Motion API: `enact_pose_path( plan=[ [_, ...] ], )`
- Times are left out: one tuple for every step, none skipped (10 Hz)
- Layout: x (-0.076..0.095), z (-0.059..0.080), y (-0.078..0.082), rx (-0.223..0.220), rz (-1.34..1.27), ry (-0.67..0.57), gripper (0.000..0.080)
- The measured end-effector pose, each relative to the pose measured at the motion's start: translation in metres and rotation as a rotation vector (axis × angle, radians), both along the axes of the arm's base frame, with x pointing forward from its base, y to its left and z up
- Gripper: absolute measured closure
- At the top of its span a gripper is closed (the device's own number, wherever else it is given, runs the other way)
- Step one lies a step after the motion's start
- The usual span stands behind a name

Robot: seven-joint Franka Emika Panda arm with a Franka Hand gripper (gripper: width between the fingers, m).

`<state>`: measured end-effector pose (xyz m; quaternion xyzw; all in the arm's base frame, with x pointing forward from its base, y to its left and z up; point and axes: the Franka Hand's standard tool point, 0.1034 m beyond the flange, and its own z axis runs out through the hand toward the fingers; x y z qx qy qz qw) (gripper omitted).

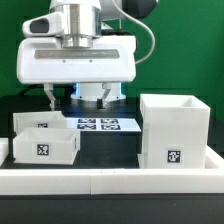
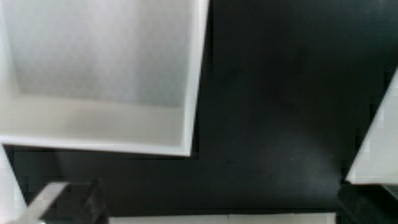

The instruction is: Assemble drawer

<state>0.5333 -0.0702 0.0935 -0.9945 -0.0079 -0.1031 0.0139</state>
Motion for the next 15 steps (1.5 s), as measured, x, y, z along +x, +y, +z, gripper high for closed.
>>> enact_pose_path(
  plan=[
    [0.001, 0.000, 0.001, 0.000, 0.002, -0.001, 0.0151],
    [0.000, 0.000, 0.000, 0.000, 0.001, 0.000, 0.0151],
    [0.000, -0.001, -0.001, 0.000, -0.002, 0.001, 0.0151],
    [-0.007, -0.007, -0.004, 0.031, -0.056, 0.057, 0.0151],
    [-0.011, -0.016, -0.002, 0.042, -0.093, 0.101, 0.0151],
    [-0.014, -0.025, -0.001, 0.042, -0.092, 0.116, 0.0151],
    [-0.019, -0.034, -0.005, 0.043, -0.098, 0.125, 0.0151],
    [-0.024, -0.046, -0.012, 0.048, -0.122, 0.123, 0.0151],
    [-0.024, -0.052, -0.012, 0.035, -0.124, 0.105, 0.0151],
    [-0.024, -0.050, -0.010, 0.039, -0.118, 0.111, 0.0151],
    [-0.024, -0.050, -0.010, 0.039, -0.119, 0.110, 0.0151],
    [-0.024, -0.051, -0.010, 0.039, -0.119, 0.111, 0.0151],
    [-0.025, -0.051, -0.010, 0.039, -0.119, 0.113, 0.0151],
    [-0.028, -0.058, -0.011, 0.039, -0.121, 0.126, 0.0151],
    [-0.037, -0.065, -0.011, 0.060, -0.128, 0.176, 0.0151]
  ],
)
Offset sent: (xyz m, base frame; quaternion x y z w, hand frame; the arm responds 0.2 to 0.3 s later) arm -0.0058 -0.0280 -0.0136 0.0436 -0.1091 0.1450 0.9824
